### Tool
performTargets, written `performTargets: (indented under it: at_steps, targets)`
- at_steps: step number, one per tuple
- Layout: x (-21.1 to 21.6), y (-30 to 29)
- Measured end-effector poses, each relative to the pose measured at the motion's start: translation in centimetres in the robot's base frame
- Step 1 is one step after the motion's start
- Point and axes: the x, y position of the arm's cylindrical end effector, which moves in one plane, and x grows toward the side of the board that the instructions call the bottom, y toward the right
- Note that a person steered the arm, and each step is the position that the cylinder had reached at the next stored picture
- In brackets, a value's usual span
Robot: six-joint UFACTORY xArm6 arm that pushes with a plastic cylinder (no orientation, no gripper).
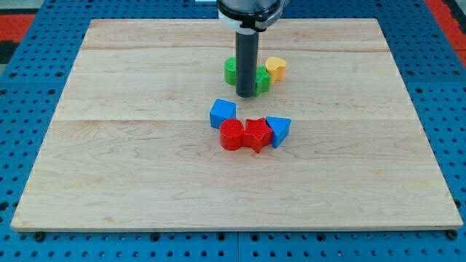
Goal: Separate the green star from green circle
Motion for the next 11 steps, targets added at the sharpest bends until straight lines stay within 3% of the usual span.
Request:
performTargets:
  at_steps: [3,4,6,8,11]
  targets:
    - [-1.3,-5.6]
    - [-2.5,-0.5]
    - [-2.5,-3.5]
    - [0.6,4.7]
    - [-1.0,4.9]
